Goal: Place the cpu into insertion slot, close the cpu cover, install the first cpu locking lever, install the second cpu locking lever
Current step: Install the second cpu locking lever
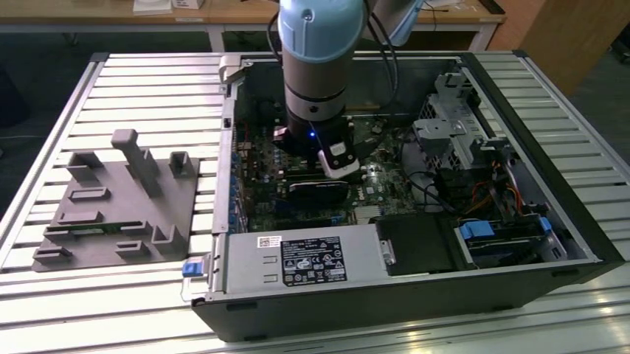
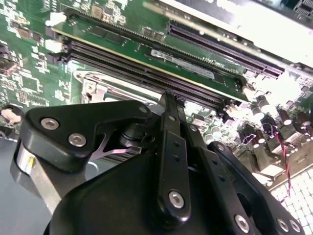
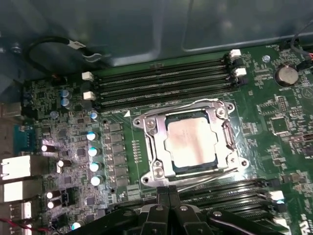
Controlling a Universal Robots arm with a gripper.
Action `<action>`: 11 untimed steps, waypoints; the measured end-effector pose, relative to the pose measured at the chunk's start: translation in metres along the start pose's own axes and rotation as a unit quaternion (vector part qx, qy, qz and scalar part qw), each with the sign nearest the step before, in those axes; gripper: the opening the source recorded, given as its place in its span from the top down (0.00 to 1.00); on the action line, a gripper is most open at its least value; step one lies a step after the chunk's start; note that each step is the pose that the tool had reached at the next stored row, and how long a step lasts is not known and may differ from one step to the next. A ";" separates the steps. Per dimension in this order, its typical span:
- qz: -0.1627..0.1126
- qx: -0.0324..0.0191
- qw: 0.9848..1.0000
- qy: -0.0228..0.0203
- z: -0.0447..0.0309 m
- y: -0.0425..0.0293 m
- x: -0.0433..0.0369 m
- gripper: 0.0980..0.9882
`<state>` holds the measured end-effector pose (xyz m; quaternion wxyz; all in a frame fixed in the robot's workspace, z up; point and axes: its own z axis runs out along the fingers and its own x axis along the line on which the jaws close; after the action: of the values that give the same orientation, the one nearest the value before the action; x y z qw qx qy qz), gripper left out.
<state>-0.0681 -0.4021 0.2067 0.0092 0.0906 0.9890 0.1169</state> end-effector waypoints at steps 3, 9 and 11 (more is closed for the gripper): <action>0.000 -0.009 1.000 0.002 0.0013 -0.0009 0.0014 0.99; 0.001 -0.026 1.000 0.005 0.0027 -0.0046 0.0031 0.99; 0.001 -0.027 1.000 0.005 0.0026 -0.0070 0.0028 0.99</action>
<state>-0.0721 -0.4077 0.2026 0.0068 0.0908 0.9853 0.1443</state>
